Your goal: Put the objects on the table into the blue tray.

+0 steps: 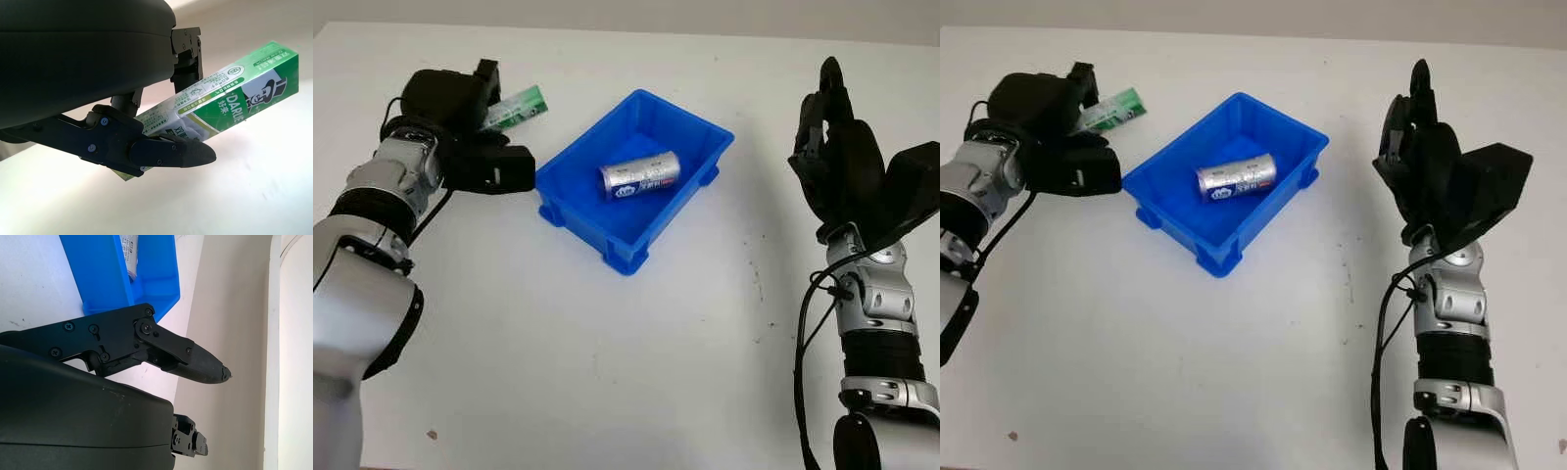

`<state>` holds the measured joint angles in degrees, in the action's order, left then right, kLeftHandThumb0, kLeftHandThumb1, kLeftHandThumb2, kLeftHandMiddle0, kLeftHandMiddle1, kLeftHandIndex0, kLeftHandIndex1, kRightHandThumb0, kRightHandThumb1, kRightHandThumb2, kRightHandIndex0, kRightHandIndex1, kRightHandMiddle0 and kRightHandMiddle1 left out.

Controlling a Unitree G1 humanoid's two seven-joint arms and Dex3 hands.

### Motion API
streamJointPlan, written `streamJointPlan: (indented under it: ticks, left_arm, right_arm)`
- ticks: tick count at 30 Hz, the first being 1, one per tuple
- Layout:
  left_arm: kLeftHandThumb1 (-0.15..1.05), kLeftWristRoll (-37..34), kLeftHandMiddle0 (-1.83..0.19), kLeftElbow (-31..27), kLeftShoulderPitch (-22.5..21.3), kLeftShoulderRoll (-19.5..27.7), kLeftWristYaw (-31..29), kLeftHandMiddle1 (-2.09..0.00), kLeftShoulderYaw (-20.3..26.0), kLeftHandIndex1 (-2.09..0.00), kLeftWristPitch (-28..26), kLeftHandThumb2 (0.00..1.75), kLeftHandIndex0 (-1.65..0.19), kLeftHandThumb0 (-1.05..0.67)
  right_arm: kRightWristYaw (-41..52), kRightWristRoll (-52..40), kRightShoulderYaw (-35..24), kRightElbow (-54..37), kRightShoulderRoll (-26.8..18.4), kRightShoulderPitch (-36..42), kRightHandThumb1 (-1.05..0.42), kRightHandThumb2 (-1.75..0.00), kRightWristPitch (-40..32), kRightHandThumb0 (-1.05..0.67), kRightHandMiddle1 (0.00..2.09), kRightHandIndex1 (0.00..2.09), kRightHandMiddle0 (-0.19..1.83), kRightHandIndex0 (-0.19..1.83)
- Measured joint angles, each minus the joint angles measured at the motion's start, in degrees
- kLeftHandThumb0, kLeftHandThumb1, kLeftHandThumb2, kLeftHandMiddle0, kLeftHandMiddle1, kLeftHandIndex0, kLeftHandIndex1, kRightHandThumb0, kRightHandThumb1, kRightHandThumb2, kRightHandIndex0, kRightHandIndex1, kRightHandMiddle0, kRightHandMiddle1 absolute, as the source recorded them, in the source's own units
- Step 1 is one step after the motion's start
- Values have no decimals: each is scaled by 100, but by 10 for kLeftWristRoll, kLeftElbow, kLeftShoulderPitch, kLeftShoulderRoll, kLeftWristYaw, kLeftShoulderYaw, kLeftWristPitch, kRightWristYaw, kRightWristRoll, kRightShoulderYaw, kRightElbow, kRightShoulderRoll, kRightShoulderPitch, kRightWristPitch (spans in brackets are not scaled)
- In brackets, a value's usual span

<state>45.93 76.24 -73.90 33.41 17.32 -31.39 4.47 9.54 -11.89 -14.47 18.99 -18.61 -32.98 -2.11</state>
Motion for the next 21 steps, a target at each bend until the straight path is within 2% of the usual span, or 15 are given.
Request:
streamJointPlan:
  ticks: [6,7,10,11,12,14,15,16,17,21]
  left_arm:
    - [105,-30,-61,-44,-16,1,13,-209,29,-209,31,33,-8,-39]
    - [105,-41,-55,-58,-16,-1,7,-209,37,-180,46,34,-13,-38]
    - [105,-73,-55,-101,-16,-6,-24,-209,58,-170,96,35,-18,-38]
    - [105,-85,-51,-116,-15,-9,-39,-209,66,-174,108,34,-17,-37]
    - [105,-97,-53,-130,-14,-11,-56,-209,73,-190,122,33,-19,-35]
    - [105,-131,-49,-162,-6,-13,-110,-209,88,-205,153,34,-20,-42]
    - [105,-147,-48,-180,1,-16,-139,-209,96,-207,163,34,-21,-43]
    - [105,-163,-57,-197,9,-20,-169,-209,102,-209,168,35,-37,-45]
    - [105,-180,-61,-217,21,-23,-204,-209,108,-209,171,36,-43,-46]
    - [105,-217,-74,-293,70,-34,-301,-209,118,-209,166,38,-56,-47]
  right_arm:
    - [3,-3,-1,0,0,0,-105,-79,0,-57,0,0,-19,-19]
    - [3,-3,-1,0,0,0,-105,-79,0,-57,0,0,-19,-19]
    - [2,-3,-1,0,0,0,-105,-79,0,-57,0,0,-19,-19]
    - [2,-3,0,0,0,0,-105,-79,0,-57,0,0,-19,-19]
    - [2,-3,0,0,0,0,-105,-79,0,-56,0,0,-19,-19]
    - [1,-3,0,-1,0,0,-105,-80,0,-56,0,0,-19,-19]
    - [0,-3,0,-1,0,0,-105,-80,-1,-56,0,0,-19,-19]
    - [-2,-3,0,-3,0,1,-105,-79,-2,-57,0,0,-19,-19]
    - [-5,-3,0,-5,1,1,-105,-79,-3,-57,0,0,-19,-19]
    - [-10,-3,0,-14,4,7,-105,-78,-6,-56,0,0,-19,-19]
